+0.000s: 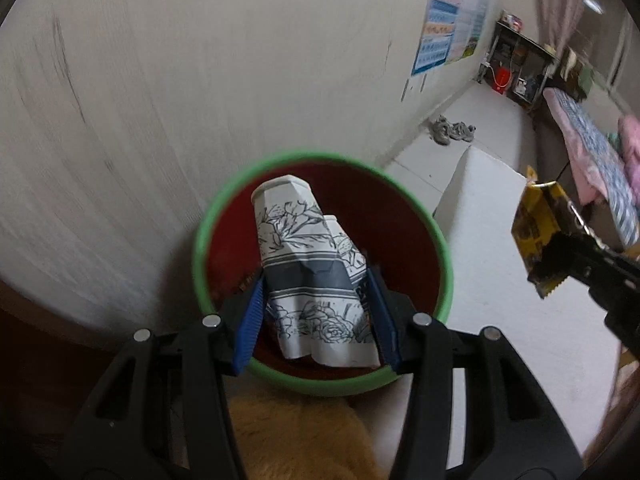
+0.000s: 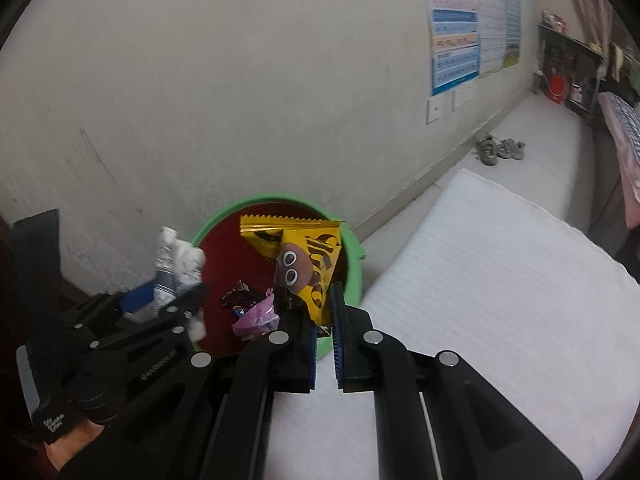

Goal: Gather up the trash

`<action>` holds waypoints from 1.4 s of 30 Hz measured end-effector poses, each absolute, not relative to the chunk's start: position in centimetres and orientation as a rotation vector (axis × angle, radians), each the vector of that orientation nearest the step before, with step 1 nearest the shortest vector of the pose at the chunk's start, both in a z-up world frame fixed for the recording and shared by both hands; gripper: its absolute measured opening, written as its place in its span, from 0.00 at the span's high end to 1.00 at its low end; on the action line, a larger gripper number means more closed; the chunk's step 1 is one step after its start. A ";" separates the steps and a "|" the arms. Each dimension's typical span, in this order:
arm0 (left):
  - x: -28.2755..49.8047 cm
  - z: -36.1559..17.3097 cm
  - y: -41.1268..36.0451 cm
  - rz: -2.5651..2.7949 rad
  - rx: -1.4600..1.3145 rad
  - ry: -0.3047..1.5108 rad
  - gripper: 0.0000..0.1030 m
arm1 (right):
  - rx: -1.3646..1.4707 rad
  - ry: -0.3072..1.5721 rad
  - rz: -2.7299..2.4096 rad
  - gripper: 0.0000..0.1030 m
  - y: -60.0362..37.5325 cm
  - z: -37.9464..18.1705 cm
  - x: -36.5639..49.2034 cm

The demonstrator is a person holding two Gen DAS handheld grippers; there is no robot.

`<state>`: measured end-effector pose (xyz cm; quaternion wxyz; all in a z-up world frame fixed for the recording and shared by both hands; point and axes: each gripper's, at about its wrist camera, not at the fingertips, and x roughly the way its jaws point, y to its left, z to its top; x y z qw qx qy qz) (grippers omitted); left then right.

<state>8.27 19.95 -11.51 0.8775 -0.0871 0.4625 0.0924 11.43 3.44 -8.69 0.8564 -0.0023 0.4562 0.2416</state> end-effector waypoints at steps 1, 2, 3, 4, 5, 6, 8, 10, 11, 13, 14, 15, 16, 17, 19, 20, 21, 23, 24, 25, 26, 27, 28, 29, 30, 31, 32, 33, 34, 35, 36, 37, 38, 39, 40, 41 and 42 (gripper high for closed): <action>8.6 -12.0 20.4 0.202 -0.189 0.974 0.54 | -0.013 0.973 0.514 0.92 3.9 -9.0 11.8; 8.8 -12.3 20.5 0.210 -0.187 0.980 0.54 | -0.018 0.986 0.521 0.92 4.3 -9.3 12.2; 9.1 -12.6 20.8 0.215 -0.185 0.987 0.54 | -0.018 0.994 0.529 0.92 4.7 -9.6 12.6; 9.3 -12.8 21.1 0.217 -0.188 0.992 0.54 | -0.020 0.999 0.534 0.92 5.0 -9.8 12.8; 9.6 -13.0 21.3 0.219 -0.190 0.996 0.54 | -0.026 1.004 0.537 0.92 5.4 -10.0 13.0; 9.8 -13.2 21.5 0.223 -0.187 0.999 0.54 | -0.029 1.007 0.539 0.92 5.8 -10.2 13.2; 10.3 -13.3 22.0 0.237 -0.177 1.001 0.54 | -0.022 1.009 0.552 0.92 6.4 -10.5 13.7; 10.7 -13.5 22.1 0.249 -0.177 1.003 0.36 | -0.011 1.008 0.563 0.64 6.7 -10.5 13.7; 10.8 -13.5 22.3 0.248 -0.180 0.998 0.28 | 0.000 1.001 0.567 0.53 6.7 -10.4 13.9; 10.9 -13.1 22.4 0.251 -0.178 0.976 0.22 | 0.012 0.974 0.565 0.47 6.5 -10.0 13.7; 10.8 -13.0 22.4 0.252 -0.175 0.970 0.22 | 0.016 0.964 0.567 0.47 6.3 -9.8 13.7; 10.6 -12.8 22.3 0.257 -0.168 0.963 0.20 | 0.020 0.961 0.565 0.46 6.1 -9.6 13.7; 10.4 -12.5 22.2 0.260 -0.162 0.954 0.18 | 0.027 0.955 0.561 0.46 5.7 -9.4 13.6; 10.1 -12.3 22.0 0.259 -0.161 0.944 0.18 | 0.040 0.942 0.558 0.45 5.1 -9.1 13.4; 9.3 -11.4 21.5 0.252 -0.166 0.919 0.17 | 0.060 0.895 0.545 0.39 3.6 -8.2 12.6; 8.9 -10.9 21.2 0.248 -0.167 0.904 0.15 | 0.064 0.863 0.535 0.37 2.6 -7.6 11.8; 8.5 -10.1 20.8 0.244 -0.169 0.877 0.10 | 0.065 0.820 0.527 0.34 1.5 -6.8 10.9; 7.5 -8.4 19.8 0.233 -0.171 0.805 0.05 | 0.062 0.736 0.517 0.26 -0.3 -5.4 9.0; 6.8 -7.3 19.2 0.229 -0.171 0.761 0.05 | 0.057 0.679 0.509 0.16 -1.4 -4.5 7.7; 6.2 -6.3 18.5 0.228 -0.167 0.717 0.05 | 0.052 0.617 0.501 0.06 -2.4 -3.6 6.3; 5.8 -5.4 18.0 0.228 -0.162 0.682 0.05 | 0.046 0.552 0.490 0.07 -3.4 -2.8 4.8; 5.2 -4.4 17.2 0.232 -0.150 0.642 0.05 | 0.040 0.503 0.479 0.07 -4.0 -2.3 3.7; 4.6 -3.2 16.3 0.237 -0.134 0.597 0.05 | 0.031 0.449 0.470 0.07 -4.7 -1.7 2.4; 4.2 -2.4 15.7 0.236 -0.122 0.566 0.05 | 0.019 0.389 0.456 0.07 -5.3 -1.1 1.2; 3.6 -1.4 15.1 0.230 -0.110 0.528 0.05 | 0.006 0.335 0.427 0.07 -6.0 -0.5 -0.1; 3.0 -0.4 14.3 0.225 -0.103 0.493 0.05 | -0.004 0.290 0.395 0.07 -6.6 0.1 -1.2; 2.5 0.6 13.6 0.229 -0.099 0.461 0.05 | -0.006 0.268 0.377 0.07 -6.9 0.4 -1.9; 2.3 1.1 13.1 0.236 -0.097 0.444 0.05 | -0.001 0.250 0.359 0.07 -7.6 0.7 -2.7; 1.9 1.9 12.5 0.257 -0.092 0.425 0.05 | 0.010 0.246 0.352 0.07 -8.1 0.9 -3.2; 1.7 2.4 12.0 0.279 -0.085 0.417 0.05 | 0.030 0.249 0.340 0.07 -8.8 0.8 -3.8; 1.4 3.0 11.5 0.306 -0.072 0.404 0.05 | 0.045 0.253 0.316 0.07 -9.5 0.7 -4.4; 1.1 3.5 10.9 0.331 -0.054 0.384 0.05 | 0.048 0.245 0.307 0.07 -10.0 0.7 -4.7; 0.7 3.8 10.4 0.353 -0.037 0.363 0.05 | 0.046 0.242 0.291 0.07 -10.5 0.7 -5.1; 0.3 4.2 9.8 0.374 -0.013 0.332 0.05 | 0.048 0.242 0.274 0.07 -11.0 0.7 -5.4; -0.1 4.6 9.2 0.385 0.008 0.310 0.05 | 0.056 0.245 0.268 0.07 -11.3 0.8 -5.7; -0.3 4.9 8.7 0.382 0.022 0.304 0.05 | 0.072 0.250 0.260 0.07 -12.0 0.7 -6.0; -0.4 5.1 8.5 0.370 0.022 0.308 0.05 | 0.094 0.252 0.247 0.07 -12.8 0.7 -6.6</action>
